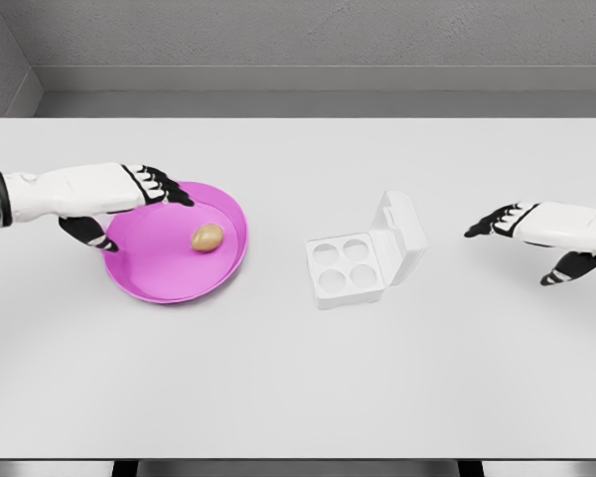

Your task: Pack egg into the box and close the box lid

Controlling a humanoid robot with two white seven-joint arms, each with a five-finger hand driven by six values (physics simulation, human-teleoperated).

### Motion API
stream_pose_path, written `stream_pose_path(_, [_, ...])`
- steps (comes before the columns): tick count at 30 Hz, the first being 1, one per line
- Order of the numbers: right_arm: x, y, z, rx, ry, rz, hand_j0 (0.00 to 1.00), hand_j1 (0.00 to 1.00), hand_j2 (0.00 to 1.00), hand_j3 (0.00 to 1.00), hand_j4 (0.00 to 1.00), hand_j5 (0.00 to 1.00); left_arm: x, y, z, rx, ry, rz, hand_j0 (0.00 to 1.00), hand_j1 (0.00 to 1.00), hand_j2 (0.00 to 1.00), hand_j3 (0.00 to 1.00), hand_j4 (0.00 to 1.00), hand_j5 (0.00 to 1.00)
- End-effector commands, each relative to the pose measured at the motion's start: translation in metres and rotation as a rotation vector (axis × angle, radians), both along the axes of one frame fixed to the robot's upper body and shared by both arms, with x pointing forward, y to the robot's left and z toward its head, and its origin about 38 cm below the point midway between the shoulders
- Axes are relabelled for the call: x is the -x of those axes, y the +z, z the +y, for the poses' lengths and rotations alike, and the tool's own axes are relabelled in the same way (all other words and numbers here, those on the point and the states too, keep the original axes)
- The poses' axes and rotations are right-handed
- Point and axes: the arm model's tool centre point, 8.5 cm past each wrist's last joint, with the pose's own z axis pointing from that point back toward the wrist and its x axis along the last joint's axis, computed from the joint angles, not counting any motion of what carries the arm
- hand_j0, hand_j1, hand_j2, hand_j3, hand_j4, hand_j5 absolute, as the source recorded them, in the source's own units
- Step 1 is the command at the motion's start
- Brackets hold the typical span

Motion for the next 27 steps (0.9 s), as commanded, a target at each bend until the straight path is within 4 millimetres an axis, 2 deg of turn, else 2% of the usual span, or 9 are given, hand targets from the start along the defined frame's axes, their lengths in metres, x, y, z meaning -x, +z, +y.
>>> stream_pose_path(1, [0.000,-0.003,0.000,-0.007,-0.005,0.008,1.00,1.00,1.00,1.00,1.00,1.00,-0.001,0.002,0.001,0.011,0.006,0.000,1.00,1.00,1.00,1.00,1.00,1.00])
stream_pose_path(3, [-0.001,-0.002,-0.001,-0.007,-0.010,0.007,1.00,1.00,1.00,1.00,1.00,1.00,-0.001,-0.001,-0.007,0.023,-0.007,0.003,1.00,1.00,1.00,1.00,1.00,1.00])
stream_pose_path(6, [0.000,-0.003,-0.007,0.017,-0.019,0.008,1.00,1.00,1.00,1.00,1.00,1.00,-0.006,-0.014,-0.055,0.104,-0.083,0.018,1.00,1.00,1.00,1.00,1.00,1.00])
stream_pose_path(8, [0.000,-0.003,-0.008,0.017,-0.020,0.012,1.00,1.00,1.00,1.00,1.00,1.00,-0.008,-0.019,-0.064,0.122,-0.091,0.025,1.00,1.00,1.00,1.00,1.00,1.00])
stream_pose_path(11, [-0.005,-0.003,-0.007,-0.106,-0.068,-0.102,1.00,1.00,1.00,1.00,1.00,1.00,-0.021,-0.038,-0.053,0.130,-0.022,0.075,1.00,1.00,1.00,1.00,1.00,1.00])
stream_pose_path(18, [-0.010,0.000,-0.013,0.046,-0.055,-0.098,1.00,1.00,1.00,1.00,1.00,1.00,-0.034,-0.068,-0.047,0.144,0.052,0.147,1.00,1.00,1.00,1.00,1.00,1.00])
stream_pose_path(20, [-0.007,-0.006,-0.012,0.134,-0.029,-0.008,1.00,1.00,1.00,1.00,1.00,1.00,-0.034,-0.067,-0.048,0.148,0.050,0.144,1.00,1.00,1.00,1.00,1.00,1.00])
stream_pose_path(24, [-0.007,-0.004,-0.010,0.129,-0.014,-0.019,1.00,1.00,1.00,1.00,1.00,1.00,-0.037,-0.057,-0.054,0.147,0.030,0.120,1.00,1.00,1.00,1.00,1.00,1.00])
stream_pose_path(27, [-0.007,-0.003,-0.004,0.123,-0.001,-0.024,1.00,1.00,1.00,1.00,1.00,1.00,-0.037,-0.062,-0.056,0.082,0.026,0.099,1.00,1.00,1.00,1.00,1.00,1.00])
